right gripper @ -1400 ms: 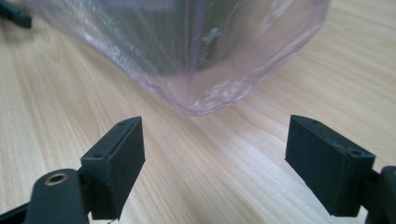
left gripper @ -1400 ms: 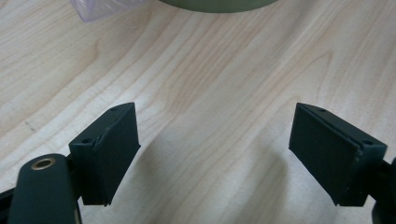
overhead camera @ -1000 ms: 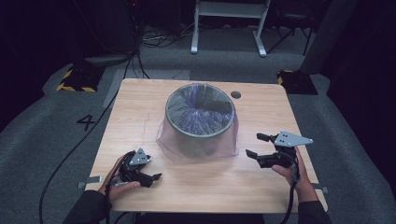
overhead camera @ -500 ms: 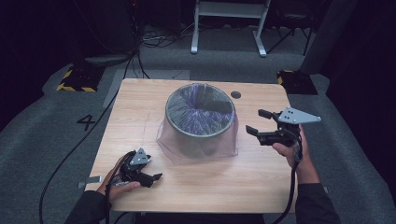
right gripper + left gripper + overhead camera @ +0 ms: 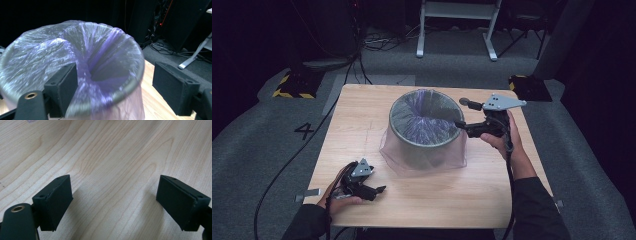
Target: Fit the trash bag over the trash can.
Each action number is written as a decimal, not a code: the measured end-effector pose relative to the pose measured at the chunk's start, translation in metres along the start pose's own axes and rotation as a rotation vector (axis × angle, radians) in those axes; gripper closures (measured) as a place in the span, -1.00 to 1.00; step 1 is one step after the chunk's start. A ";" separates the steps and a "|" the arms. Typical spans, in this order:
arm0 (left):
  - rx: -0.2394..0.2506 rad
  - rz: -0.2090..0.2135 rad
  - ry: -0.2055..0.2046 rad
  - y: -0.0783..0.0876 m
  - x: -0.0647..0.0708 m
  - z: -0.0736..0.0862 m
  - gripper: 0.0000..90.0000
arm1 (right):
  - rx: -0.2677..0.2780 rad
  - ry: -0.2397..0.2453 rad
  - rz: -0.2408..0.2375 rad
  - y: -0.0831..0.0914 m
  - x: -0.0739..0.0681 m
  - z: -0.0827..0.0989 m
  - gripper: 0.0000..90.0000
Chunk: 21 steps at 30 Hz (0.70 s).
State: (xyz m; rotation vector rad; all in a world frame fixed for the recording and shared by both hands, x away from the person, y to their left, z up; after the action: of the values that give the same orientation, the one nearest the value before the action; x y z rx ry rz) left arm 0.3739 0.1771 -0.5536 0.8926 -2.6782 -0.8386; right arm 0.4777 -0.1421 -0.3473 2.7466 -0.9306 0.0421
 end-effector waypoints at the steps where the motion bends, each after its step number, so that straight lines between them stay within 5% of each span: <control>1: 0.003 -0.004 -0.002 0.000 0.000 0.000 -0.70 | -0.007 0.006 -0.006 -0.004 -0.001 -0.001 -0.56; 10: 0.004 -0.003 -0.002 0.000 0.001 0.000 -0.69 | -0.060 0.040 -0.024 -0.032 -0.009 -0.008 -0.56; 21: 0.005 -0.001 0.002 0.000 0.001 0.000 -0.69 | -0.144 0.020 -0.055 -0.059 -0.021 -0.003 -0.50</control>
State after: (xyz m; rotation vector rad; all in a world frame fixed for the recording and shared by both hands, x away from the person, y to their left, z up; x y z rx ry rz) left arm 0.3732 0.1765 -0.5536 0.8957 -2.6795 -0.8320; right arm 0.4969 -0.0835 -0.3592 2.6322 -0.8190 -0.0065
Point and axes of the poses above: each handheld gripper's, and its own axes: y roughly backward along the jaws, z roughly out of its underside, x roughly to its right, the point moved 7 cm from there along -y, roughly forward along the jaws, and after that the axes turned 10 degrees about x, right-handed, at the moved point
